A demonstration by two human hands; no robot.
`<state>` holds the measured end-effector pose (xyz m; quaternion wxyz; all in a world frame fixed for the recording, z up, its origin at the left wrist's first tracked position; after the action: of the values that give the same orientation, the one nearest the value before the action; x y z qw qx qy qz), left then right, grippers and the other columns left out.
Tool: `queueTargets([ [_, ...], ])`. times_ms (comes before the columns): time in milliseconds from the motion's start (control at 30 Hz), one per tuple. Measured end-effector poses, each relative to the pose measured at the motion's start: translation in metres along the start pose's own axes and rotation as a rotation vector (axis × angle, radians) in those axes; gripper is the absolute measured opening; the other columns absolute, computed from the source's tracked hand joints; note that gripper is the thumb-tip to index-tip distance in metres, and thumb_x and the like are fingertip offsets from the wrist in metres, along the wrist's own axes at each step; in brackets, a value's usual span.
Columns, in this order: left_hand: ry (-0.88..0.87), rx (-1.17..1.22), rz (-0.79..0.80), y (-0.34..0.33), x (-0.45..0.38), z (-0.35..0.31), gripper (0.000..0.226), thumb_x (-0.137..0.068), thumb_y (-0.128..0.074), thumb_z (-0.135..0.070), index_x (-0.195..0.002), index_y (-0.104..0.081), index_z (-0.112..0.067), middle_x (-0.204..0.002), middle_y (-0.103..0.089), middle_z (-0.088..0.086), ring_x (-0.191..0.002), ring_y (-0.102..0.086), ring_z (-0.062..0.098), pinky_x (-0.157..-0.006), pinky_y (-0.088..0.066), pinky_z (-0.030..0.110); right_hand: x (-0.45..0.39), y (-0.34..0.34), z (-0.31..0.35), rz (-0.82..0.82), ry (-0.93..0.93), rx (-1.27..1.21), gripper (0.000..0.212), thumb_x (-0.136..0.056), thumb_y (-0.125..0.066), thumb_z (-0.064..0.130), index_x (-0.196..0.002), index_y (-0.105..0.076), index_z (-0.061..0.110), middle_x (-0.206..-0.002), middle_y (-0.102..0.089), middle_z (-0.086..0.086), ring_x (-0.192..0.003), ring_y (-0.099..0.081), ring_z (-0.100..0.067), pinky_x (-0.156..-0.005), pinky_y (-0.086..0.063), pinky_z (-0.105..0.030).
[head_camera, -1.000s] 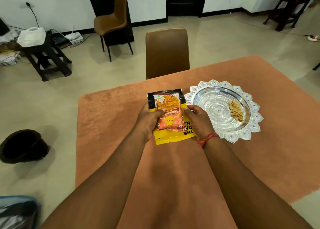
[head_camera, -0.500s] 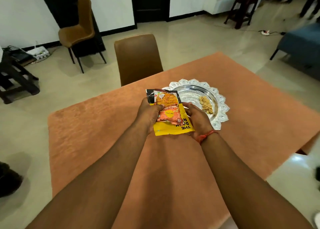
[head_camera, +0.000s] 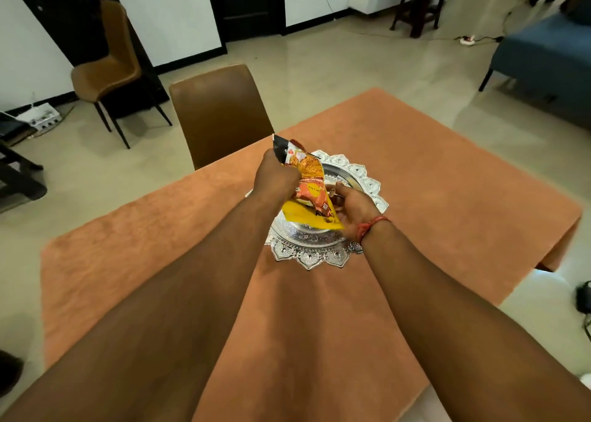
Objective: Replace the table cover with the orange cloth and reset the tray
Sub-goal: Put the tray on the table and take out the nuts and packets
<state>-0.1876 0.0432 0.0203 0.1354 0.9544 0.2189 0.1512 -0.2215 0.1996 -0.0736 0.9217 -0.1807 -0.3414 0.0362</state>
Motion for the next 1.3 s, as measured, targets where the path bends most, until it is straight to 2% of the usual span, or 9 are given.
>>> queueTargets([
  [167, 0.105, 0.187, -0.022, 0.02, 0.004, 0.028, 0.033, -0.087, -0.063, 0.0, -0.109, -0.051, -0.022, -0.104, -0.068, 0.011, -0.087, -0.071, 0.03, -0.074, -0.061, 0.049, -0.007, -0.006, 0.002, -0.034, 0.073, 0.134, 0.02, -0.102, -0.044, 0.012, -0.091, -0.058, 0.003, -0.077, -0.058, -0.015, -0.065, -0.057, -0.024, -0.062, -0.05, -0.036],
  [233, 0.151, 0.293, -0.04, 0.03, 0.007, 0.042, 0.036, -0.088, -0.065, -0.001, -0.115, -0.052, -0.022, -0.103, -0.07, 0.007, -0.083, -0.073, 0.026, -0.069, -0.062, 0.044, -0.01, -0.01, 0.01, -0.046, 0.247, 0.51, 0.014, -0.096, -0.048, 0.009, -0.088, -0.059, 0.006, -0.08, -0.058, -0.017, -0.065, -0.056, -0.027, -0.064, -0.05, -0.039],
  [400, 0.25, 0.503, -0.092, 0.064, 0.02, 0.08, 0.037, -0.087, -0.069, -0.004, -0.118, -0.057, -0.021, -0.101, -0.074, 0.007, -0.077, -0.075, 0.026, -0.062, -0.06, 0.042, 0.004, -0.036, 0.018, -0.168, 0.735, 1.607, 0.031, -0.096, -0.052, 0.023, -0.121, -0.065, 0.012, -0.128, -0.059, -0.017, -0.123, -0.049, -0.038, -0.105, -0.037, -0.04],
  [500, 0.251, 0.566, -0.1, 0.086, 0.032, 0.101, 0.037, -0.088, -0.068, -0.006, -0.12, -0.058, -0.021, -0.103, -0.075, 0.008, -0.083, -0.075, 0.029, -0.067, -0.061, 0.047, 0.033, -0.064, 0.013, -0.117, 0.841, 1.495, 0.033, -0.099, -0.05, 0.026, -0.125, -0.062, 0.01, -0.126, -0.06, -0.017, -0.118, -0.053, -0.036, -0.101, -0.039, -0.04],
  [600, 0.24, 0.634, -0.11, 0.112, 0.048, 0.125, 0.039, -0.088, -0.068, -0.004, -0.123, -0.058, -0.018, -0.105, -0.075, 0.011, -0.088, -0.073, 0.033, -0.074, -0.059, 0.05, 0.061, -0.092, -0.022, 0.147, 0.653, 1.159, 0.034, -0.1, -0.052, 0.032, -0.13, -0.057, 0.015, -0.114, -0.064, -0.006, -0.103, -0.061, -0.024, -0.087, -0.044, -0.032],
  [733, 0.274, 0.657, -0.131, 0.152, 0.079, 0.181, 0.043, -0.088, -0.067, -0.003, -0.128, -0.057, -0.015, -0.113, -0.072, 0.014, -0.099, -0.07, 0.037, -0.085, -0.056, 0.056, 0.088, -0.12, -0.098, 0.388, 0.382, 0.968, 0.032, -0.095, -0.061, 0.031, -0.126, -0.054, 0.029, -0.114, -0.064, 0.007, -0.106, -0.06, -0.012, -0.095, -0.046, -0.033],
  [933, 0.464, 0.532, -0.252, 0.192, 0.113, 0.271, 0.039, -0.088, -0.069, -0.006, -0.124, -0.057, -0.018, -0.113, -0.072, 0.013, -0.093, -0.072, 0.033, -0.079, -0.058, 0.056, 0.076, -0.128, -0.221, 0.358, 0.193, 0.919, 0.047, -0.076, -0.059, -0.006, -0.116, -0.064, 0.02, -0.096, -0.073, 0.008, -0.09, -0.069, -0.011, -0.083, -0.057, -0.027],
  [1167, 0.551, 0.475, -0.327, 0.192, 0.131, 0.313, 0.032, -0.089, -0.063, -0.002, -0.112, -0.056, -0.022, -0.103, -0.07, 0.004, -0.087, -0.072, 0.026, -0.077, -0.06, 0.049, 0.07, -0.121, -0.272, 0.234, 0.199, 1.041, 0.051, -0.081, -0.049, -0.008, -0.121, -0.063, 0.021, -0.103, -0.069, 0.005, -0.089, -0.063, -0.011, -0.06, -0.044, -0.006],
  [1300, 0.52, 0.236, -0.298, 0.196, 0.127, 0.346, 0.035, -0.071, -0.065, -0.029, -0.105, -0.065, -0.036, -0.111, -0.068, 0.001, -0.09, -0.072, 0.023, -0.079, -0.06, 0.045, 0.071, -0.122, -0.281, 0.218, 0.25, 1.142, 0.049, -0.08, -0.051, -0.004, -0.121, -0.064, 0.02, -0.113, -0.071, -0.003, -0.1, -0.065, -0.019, -0.086, -0.054, -0.028],
])
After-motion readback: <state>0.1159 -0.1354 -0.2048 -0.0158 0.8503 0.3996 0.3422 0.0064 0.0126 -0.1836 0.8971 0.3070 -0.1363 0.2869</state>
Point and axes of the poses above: each hand's wrist, its own x-axis away from the middle knuckle, its own y-axis out of the back of the hand, z = x × y, the point moved 4 cm from there along -x, towards the middle knuckle
